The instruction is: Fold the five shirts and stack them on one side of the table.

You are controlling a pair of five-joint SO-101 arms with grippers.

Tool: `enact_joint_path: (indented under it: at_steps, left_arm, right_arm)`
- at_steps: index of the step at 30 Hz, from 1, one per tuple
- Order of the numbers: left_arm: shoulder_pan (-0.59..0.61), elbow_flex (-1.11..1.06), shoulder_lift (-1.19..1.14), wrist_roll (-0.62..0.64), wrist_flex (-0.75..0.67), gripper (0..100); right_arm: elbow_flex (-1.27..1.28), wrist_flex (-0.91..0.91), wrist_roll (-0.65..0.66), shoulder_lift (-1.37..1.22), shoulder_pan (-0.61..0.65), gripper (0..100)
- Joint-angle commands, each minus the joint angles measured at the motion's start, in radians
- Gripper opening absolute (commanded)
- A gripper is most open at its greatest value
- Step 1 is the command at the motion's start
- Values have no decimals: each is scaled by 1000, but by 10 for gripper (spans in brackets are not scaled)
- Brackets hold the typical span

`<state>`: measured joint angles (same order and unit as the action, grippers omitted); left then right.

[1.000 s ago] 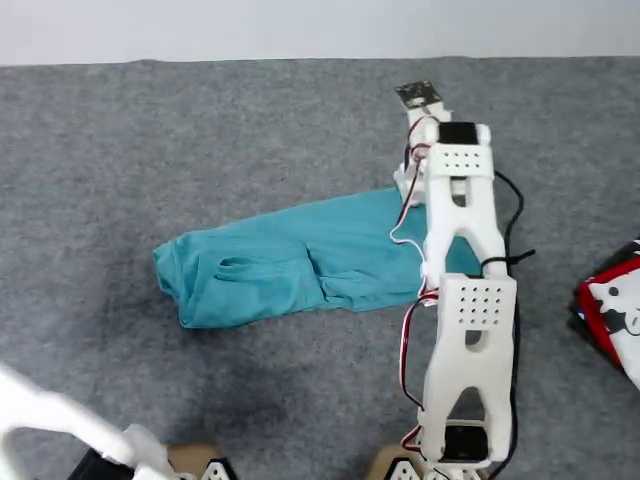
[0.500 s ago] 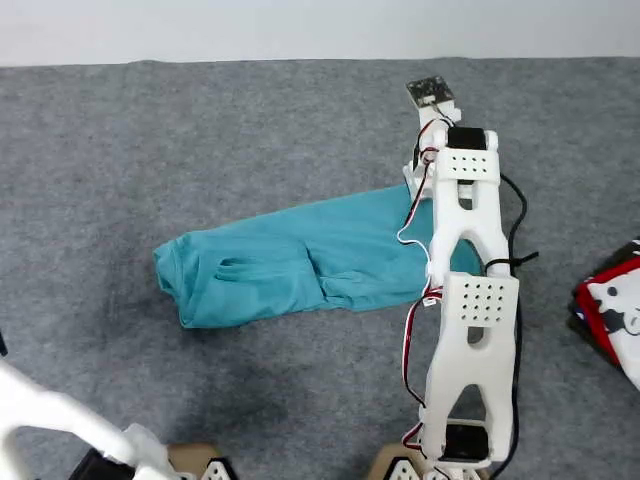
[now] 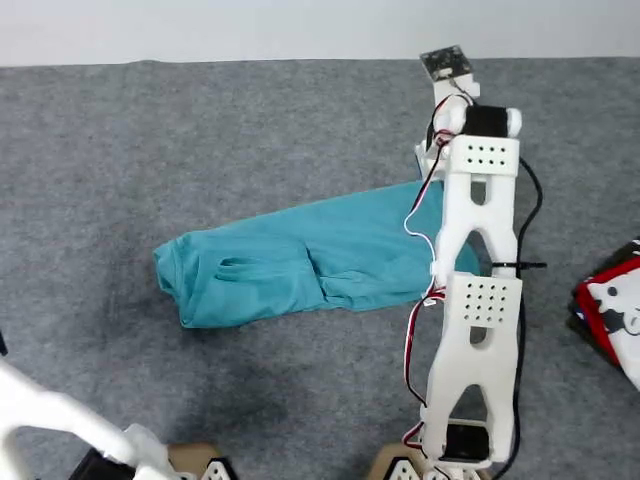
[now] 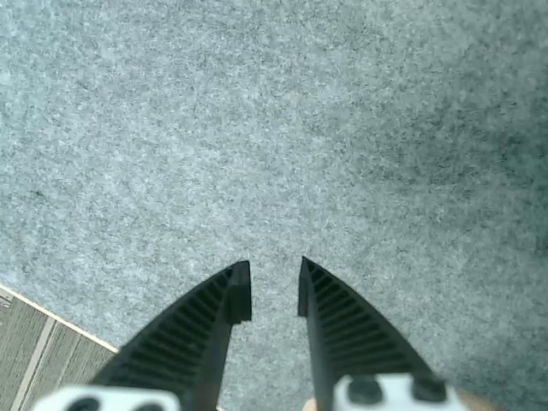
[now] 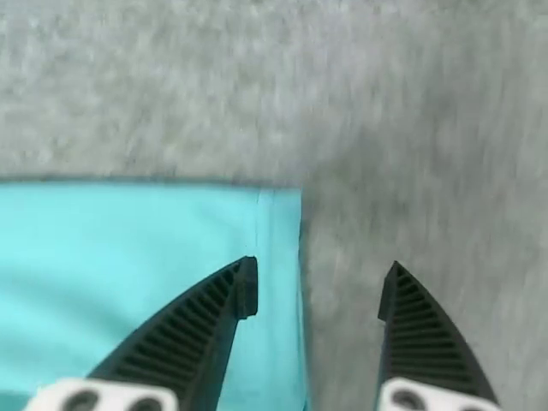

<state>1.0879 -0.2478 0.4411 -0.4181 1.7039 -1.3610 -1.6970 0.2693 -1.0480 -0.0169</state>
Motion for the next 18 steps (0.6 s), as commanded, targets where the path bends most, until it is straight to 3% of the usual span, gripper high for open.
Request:
enact_joint_path:
  at_steps: [1, 10, 18]
  left_arm:
    - [-5, 5, 34, -6, -17, 97]
    - [-6, 5, 29, -6, -17, 97]
    - [-6, 4, 34, -6, -15, 97]
  right_arm:
    - [-60, -97, -40, 28, -13, 243]
    - [224, -96, -106, 38, -16, 242]
    - [288, -94, -107, 18, -19, 241]
